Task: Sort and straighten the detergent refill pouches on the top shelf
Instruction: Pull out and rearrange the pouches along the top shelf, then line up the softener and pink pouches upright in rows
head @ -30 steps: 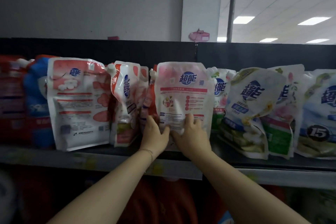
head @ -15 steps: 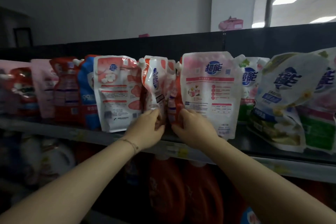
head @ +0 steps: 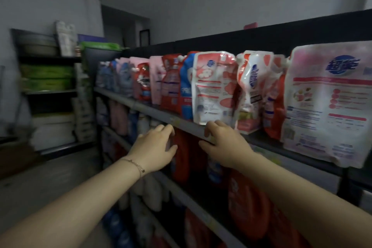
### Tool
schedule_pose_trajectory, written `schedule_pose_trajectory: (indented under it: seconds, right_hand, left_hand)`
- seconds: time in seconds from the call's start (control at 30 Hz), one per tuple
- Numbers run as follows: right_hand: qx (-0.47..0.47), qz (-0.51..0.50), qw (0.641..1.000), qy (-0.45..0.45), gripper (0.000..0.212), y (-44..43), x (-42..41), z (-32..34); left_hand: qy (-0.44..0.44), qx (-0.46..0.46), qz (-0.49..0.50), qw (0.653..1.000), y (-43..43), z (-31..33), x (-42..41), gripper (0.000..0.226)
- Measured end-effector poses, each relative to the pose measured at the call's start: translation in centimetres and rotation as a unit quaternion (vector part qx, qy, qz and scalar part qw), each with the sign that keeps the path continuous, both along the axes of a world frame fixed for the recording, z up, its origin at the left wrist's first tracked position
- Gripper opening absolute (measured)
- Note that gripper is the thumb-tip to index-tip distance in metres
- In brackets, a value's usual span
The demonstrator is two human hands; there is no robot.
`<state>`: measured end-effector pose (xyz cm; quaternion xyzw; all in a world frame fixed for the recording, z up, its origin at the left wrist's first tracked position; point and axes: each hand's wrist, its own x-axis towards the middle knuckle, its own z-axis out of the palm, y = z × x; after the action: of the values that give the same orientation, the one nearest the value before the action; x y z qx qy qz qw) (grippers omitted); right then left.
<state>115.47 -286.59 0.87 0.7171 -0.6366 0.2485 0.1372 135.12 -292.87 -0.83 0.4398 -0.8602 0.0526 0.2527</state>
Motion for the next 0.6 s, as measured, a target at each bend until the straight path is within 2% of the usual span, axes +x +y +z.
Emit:
schedule_pose_trajectory:
  seconds: [0.1, 0.37, 0.6]
  right_hand:
    - [0.004, 0.044, 0.999, 0.018, 0.031, -0.7, 3.1, -1.0]
    - [0.018, 0.135, 0.99, 0.04, 0.031, -4.0, 10.7, -3.1]
    - [0.02, 0.186, 0.981, 0.061, 0.034, -8.8, 18.5, -3.8]
  left_hand:
    - [-0.037, 0.009, 0.047, 0.998, 0.8, -1.3, 3.0, 0.028]
    - [-0.031, 0.027, 0.133, 0.99, 1.6, -3.8, 10.9, 0.031]
    - [-0.04, 0.039, 0.199, 0.978, -1.4, -3.8, 19.0, 0.035]
